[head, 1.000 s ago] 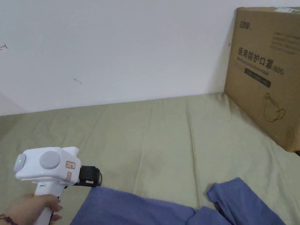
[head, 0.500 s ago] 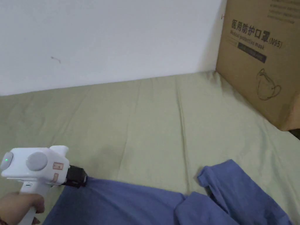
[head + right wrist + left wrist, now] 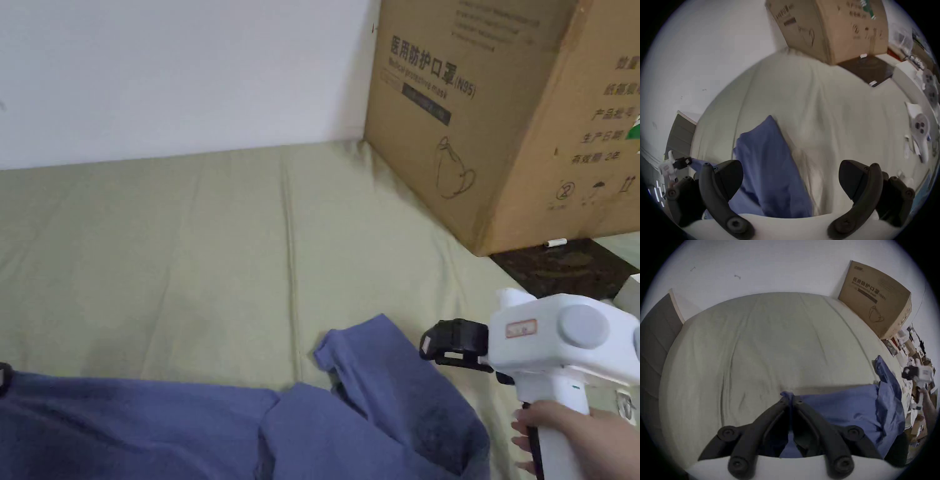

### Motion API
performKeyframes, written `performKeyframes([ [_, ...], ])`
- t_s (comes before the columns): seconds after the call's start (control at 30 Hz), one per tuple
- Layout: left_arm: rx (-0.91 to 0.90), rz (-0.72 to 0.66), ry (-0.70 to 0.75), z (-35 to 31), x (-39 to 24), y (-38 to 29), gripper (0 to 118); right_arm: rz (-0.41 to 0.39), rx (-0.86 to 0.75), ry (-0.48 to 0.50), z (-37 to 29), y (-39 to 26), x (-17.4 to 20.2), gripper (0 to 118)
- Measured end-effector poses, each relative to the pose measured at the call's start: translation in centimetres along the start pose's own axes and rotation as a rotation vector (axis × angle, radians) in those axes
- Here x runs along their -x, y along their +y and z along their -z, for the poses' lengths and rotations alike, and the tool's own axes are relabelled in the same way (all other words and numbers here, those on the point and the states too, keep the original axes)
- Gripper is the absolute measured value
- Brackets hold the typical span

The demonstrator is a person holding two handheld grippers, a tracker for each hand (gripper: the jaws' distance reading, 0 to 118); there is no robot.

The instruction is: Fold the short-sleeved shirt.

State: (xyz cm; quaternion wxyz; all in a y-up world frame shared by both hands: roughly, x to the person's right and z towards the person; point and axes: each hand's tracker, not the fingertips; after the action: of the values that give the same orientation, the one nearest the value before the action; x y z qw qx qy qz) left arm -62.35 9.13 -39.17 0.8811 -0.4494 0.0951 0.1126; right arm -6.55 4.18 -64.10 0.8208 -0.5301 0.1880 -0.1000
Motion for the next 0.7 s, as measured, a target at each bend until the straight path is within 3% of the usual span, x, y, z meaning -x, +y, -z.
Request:
performKeyframes([
  [0.13,0.013,0.021,0.007,-0.4,-0.1,-0.3,2,-0.089,0.183,-0.080,5.0,1.2,0.3,109],
  [0.23,0.020,0.014,0.015,-0.9,0.1,-0.6,2,-0.211,0.177,-0.157,5.0,0.4,1.8,108],
  [0.3,0.018,0.001,0.019,-1.3,0.3,-0.8,2,-0.319,0.149,-0.219,4.0,-0.5,3.2,97],
  [0.33,0.012,-0.017,0.012,-1.7,0.4,-1.0,2,-0.371,0.131,-0.252,3.4,-0.9,3.6,76],
  [0.37,0.008,-0.035,0.007,-2.1,0.5,-1.2,2,-0.387,0.127,-0.216,2.8,-1.1,3.7,55],
  [0.4,0.003,-0.059,0.005,-2.6,0.6,-1.4,2,-0.379,0.146,-0.148,2.2,-1.2,3.7,27],
  [0.43,-0.002,-0.077,0.002,-3.3,0.6,-1.7,2,-0.371,0.147,-0.146,1.5,-1.4,3.9,0],
  [0.47,-0.010,-0.094,-0.004,-4.2,0.6,-2.0,2,-0.398,0.078,-0.190,0.1,-1.4,4.2,0],
  [0.57,-0.065,-0.116,0.005,-7.7,0.6,-2.9,2,-0.336,0.006,-0.050,-4.5,-1.0,4.1,0],
  [0.7,-0.169,-0.136,-0.019,-15.1,0.5,-3.8,2,-0.282,-0.115,0.054,-12.8,-1.0,4.8,0],
])
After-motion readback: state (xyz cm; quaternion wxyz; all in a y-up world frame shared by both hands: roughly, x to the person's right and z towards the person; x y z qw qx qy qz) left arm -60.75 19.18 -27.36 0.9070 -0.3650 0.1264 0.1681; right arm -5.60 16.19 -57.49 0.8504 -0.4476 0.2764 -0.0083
